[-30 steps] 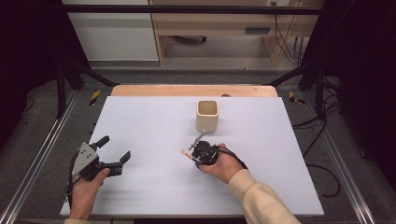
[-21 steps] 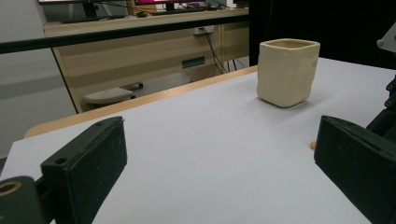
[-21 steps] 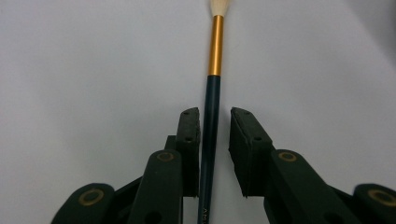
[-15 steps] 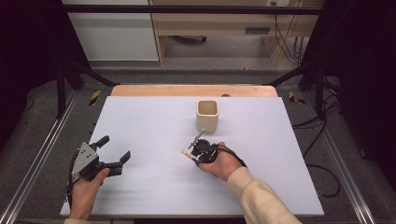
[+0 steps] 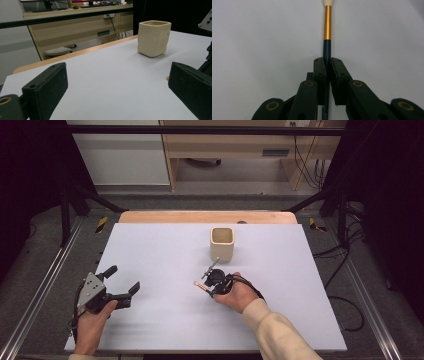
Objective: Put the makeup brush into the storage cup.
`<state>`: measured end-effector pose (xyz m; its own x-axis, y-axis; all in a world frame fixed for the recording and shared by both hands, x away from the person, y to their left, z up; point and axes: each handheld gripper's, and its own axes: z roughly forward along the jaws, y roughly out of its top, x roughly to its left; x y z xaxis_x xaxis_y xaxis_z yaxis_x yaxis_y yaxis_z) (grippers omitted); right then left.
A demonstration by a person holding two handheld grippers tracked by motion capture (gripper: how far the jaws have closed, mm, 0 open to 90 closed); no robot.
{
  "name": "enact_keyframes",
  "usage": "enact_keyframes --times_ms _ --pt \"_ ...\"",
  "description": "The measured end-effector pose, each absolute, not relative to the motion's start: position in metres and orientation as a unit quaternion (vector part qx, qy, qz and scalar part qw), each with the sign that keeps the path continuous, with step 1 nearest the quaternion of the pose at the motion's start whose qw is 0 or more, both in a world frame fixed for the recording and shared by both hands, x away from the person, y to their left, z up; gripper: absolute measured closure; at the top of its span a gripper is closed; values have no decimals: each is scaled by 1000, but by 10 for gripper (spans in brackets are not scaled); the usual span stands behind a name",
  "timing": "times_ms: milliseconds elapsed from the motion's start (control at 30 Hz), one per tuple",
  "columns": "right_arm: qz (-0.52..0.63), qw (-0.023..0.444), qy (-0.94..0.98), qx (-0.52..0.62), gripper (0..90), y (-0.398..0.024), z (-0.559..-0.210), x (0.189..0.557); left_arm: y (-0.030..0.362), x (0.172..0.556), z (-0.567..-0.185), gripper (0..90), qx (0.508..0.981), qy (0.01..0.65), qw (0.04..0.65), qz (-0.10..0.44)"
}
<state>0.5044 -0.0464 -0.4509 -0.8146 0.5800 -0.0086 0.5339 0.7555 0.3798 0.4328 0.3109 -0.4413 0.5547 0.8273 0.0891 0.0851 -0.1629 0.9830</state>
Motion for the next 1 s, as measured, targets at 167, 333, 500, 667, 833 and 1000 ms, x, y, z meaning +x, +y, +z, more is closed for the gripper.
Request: enact_keyframes --times_ms 167,333,500,667,833,1000 --pt "179 58 933 308 835 -47 -450 504 311 433 -441 19 685 333 555 335" --pt "194 56 929 308 836 -50 -446 503 311 433 -441 19 685 333 555 334" --pt "218 60 922 313 836 -58 -438 503 311 433 -442 18 685 333 555 334" --pt "243 56 910 333 836 -71 -430 506 311 433 -442 19 686 333 554 334" --pt "253 62 902 343 836 -88 -425 510 310 434 -442 19 687 333 554 333" --pt "265 69 893 358 836 -104 -422 515 310 434 -443 19 688 333 552 333"
